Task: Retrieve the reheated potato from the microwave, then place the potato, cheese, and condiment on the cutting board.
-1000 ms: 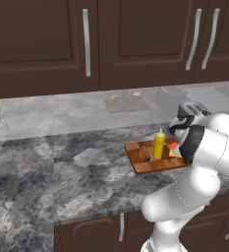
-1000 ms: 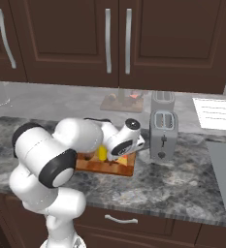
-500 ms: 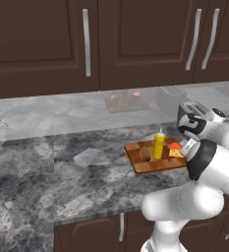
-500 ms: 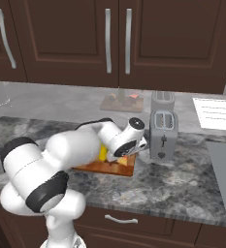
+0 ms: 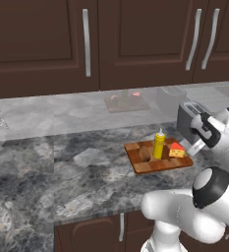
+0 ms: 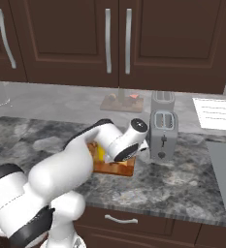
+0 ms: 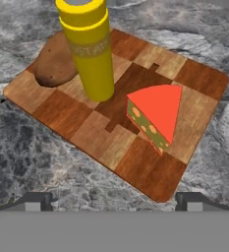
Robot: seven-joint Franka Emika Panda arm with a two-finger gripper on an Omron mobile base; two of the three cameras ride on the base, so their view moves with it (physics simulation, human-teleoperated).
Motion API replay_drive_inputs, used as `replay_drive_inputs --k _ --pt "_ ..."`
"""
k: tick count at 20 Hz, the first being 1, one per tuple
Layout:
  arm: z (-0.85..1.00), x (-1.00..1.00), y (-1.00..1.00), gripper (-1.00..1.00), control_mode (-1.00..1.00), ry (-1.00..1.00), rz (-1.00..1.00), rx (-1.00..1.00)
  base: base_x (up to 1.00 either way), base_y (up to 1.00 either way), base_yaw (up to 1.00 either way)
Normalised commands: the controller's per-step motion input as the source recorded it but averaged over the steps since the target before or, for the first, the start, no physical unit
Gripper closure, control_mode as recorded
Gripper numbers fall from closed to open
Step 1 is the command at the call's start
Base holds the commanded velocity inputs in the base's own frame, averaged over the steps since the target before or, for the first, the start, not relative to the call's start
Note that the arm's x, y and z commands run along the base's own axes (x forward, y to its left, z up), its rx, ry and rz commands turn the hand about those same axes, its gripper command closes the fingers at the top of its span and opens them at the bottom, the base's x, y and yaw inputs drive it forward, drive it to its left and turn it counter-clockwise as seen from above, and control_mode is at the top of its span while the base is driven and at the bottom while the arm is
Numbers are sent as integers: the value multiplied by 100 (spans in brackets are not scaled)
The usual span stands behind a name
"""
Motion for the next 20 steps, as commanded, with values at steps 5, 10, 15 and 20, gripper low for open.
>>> replay_drive_inputs --k 5,10,15,20 --pt "28 -57 4 -100 -100 0 -16 1 0 0 0" --pt "26 -53 17 -100 -100 0 -28 0 0 0 0" --pt "11 -61 26 -100 -100 0 -38 0 0 0 0" --pt "23 -63 20 -100 -100 0 -28 0 0 0 0"
